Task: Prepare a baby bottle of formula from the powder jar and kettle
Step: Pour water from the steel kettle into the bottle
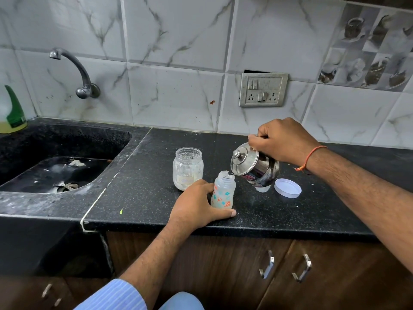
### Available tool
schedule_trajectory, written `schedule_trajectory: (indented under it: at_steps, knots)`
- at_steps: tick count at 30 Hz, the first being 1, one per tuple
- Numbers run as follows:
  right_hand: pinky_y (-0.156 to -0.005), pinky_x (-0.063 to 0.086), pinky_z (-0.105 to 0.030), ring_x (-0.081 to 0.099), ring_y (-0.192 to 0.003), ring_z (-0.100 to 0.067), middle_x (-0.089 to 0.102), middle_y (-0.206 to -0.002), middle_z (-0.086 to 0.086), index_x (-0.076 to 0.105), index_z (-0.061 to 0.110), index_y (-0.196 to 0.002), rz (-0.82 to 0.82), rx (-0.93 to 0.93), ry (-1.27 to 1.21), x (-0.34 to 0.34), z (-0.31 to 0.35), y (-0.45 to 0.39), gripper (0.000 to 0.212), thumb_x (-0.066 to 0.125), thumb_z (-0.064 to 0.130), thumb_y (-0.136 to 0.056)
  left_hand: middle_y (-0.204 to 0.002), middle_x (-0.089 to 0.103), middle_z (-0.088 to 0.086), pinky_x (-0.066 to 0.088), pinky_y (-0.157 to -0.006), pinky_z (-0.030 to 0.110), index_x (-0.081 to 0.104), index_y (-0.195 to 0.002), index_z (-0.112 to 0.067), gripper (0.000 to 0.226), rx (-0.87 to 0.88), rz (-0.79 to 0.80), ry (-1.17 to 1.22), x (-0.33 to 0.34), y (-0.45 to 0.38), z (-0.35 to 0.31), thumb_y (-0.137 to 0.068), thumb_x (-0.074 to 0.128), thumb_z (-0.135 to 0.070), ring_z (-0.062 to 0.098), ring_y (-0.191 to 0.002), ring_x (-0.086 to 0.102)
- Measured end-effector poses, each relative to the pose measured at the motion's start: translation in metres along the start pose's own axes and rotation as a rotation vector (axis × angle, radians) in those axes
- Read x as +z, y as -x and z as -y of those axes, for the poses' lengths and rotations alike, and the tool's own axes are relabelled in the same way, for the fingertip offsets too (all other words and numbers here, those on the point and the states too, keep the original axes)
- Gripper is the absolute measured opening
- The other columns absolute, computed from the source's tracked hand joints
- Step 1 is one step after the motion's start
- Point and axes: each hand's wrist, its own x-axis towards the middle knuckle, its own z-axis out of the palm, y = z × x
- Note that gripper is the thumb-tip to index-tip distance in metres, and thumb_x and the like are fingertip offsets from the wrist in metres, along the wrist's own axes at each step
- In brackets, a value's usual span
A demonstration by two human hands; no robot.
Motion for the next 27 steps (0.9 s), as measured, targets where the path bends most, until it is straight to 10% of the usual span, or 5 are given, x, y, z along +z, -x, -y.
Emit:
schedule_trajectory:
  at_steps: [27]
  knots:
    - [-0.057, 0.041, -0.034, 0.055, -0.060, -0.024, 0.065, -0.060, -0.008, 0.067, 0.011, -0.065, 0.000, -0.006, -0.002, -0.0017, 0.0000, -0.0007, 0.047, 0.062, 0.045, -0.096, -0.113, 0.061, -0.018, 0.060, -0.094, 0.037, 0.076, -0.120, -0.033, 0.077, 0.005, 0.002, -0.012, -0.0011, 0.0005, -0.0008, -0.063, 0.088, -0.083, 0.003, -0.102, 0.063]
